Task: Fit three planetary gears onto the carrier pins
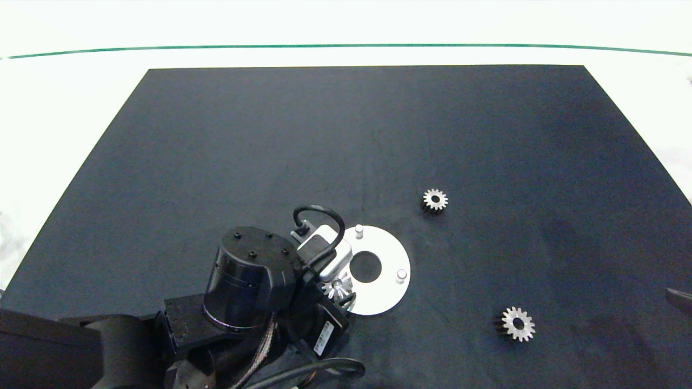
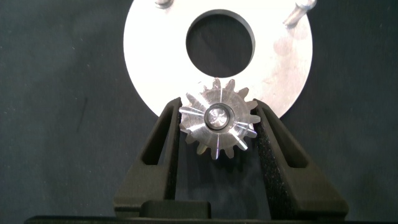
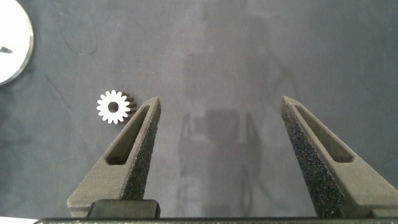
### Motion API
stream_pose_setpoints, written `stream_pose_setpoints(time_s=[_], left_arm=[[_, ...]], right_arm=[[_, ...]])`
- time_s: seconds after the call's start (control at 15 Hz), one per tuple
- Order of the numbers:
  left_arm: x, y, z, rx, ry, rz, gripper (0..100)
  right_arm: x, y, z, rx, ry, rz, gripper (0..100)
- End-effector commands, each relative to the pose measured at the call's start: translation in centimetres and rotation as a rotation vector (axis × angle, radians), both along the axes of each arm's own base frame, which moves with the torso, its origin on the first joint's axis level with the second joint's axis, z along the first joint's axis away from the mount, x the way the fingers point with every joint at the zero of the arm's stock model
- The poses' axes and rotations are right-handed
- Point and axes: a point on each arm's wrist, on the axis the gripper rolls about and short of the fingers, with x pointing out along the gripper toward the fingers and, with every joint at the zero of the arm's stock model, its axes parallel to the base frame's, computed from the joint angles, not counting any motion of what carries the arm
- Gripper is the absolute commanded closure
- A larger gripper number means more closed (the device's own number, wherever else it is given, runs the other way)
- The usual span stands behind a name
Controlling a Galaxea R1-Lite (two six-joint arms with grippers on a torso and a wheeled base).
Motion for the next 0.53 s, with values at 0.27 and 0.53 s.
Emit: stream_pose_setpoints(time_s=[0.27,0.53], left_arm=[[-0.1,0.1,0.3,-0.006,-0.007,0.0,0],[-0.7,1.2,2.5,-0.068,-0.053,0.014,0]], right_arm=[[0.0,0.0,-0.1,0.011,0.006,-0.006,24],[0.0,0.1,-0.9,0.009,0.037,0.023,24]])
